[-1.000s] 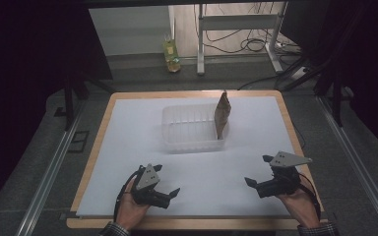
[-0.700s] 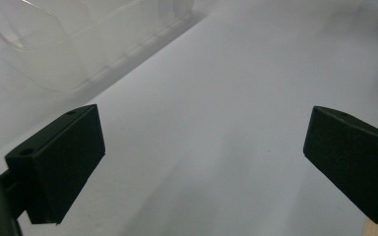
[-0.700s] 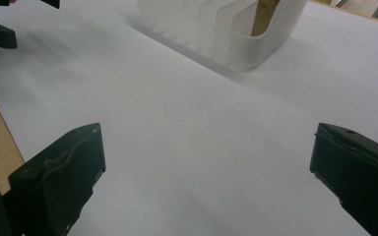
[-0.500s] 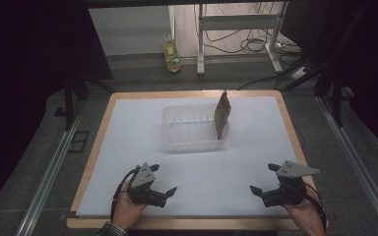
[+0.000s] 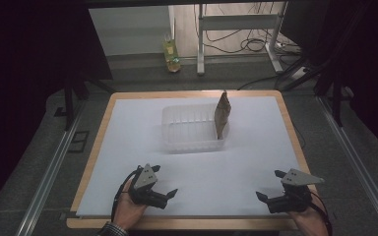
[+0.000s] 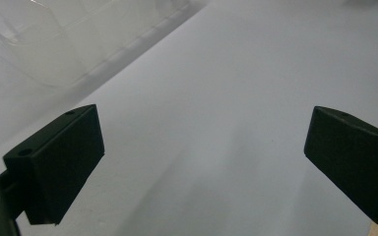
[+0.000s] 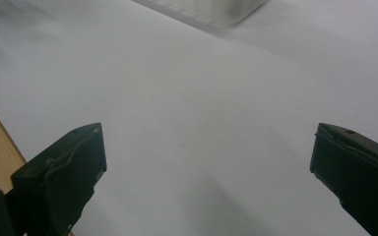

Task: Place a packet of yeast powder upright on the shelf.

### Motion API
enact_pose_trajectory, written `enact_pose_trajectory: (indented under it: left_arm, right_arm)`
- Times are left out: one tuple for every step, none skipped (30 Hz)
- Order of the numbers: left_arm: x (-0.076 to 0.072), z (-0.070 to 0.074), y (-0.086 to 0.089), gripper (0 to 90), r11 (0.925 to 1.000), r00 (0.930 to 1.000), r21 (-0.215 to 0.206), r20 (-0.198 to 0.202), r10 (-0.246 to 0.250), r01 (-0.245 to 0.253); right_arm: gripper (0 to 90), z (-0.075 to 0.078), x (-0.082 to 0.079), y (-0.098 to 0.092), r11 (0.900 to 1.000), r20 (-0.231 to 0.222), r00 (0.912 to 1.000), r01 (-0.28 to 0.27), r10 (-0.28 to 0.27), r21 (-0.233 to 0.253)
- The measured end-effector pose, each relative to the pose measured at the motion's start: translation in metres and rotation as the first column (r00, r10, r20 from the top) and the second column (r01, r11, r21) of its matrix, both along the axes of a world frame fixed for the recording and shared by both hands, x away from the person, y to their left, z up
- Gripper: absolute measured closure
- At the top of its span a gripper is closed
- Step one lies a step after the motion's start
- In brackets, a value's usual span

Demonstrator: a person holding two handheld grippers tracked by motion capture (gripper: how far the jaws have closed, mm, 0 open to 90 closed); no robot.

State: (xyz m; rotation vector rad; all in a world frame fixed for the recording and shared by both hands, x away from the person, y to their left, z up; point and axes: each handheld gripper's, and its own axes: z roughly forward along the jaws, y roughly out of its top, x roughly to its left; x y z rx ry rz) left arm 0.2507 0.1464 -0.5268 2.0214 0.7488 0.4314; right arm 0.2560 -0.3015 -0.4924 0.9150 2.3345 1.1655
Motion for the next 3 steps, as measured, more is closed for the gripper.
enact_pose_trajectory:
  left_arm:
    - [0.0000,0.0000,-0.0004,1.6,1.0000,1.0000,0.001,0.001,-0.001,0.001]
    - [-0.0001,0.0001,-0.0009,1.6,1.0000,1.0000,0.002,0.002,-0.001,0.001]
    - [0.0001,0.0001,-0.0013,1.5,1.0000,1.0000,0.005,0.004,-0.002,0.002]
  right_arm:
    - [0.4,-0.0005,0.0005,-0.0010,1.000,0.000,1.0000,0.004,-0.004,0.005]
    - [0.4,-0.0006,0.0009,-0.0015,1.000,-0.002,1.0000,0.006,-0.006,0.008]
    - [0.4,-0.0006,0.0012,-0.0020,1.000,-0.002,1.0000,0.008,-0.008,0.009]
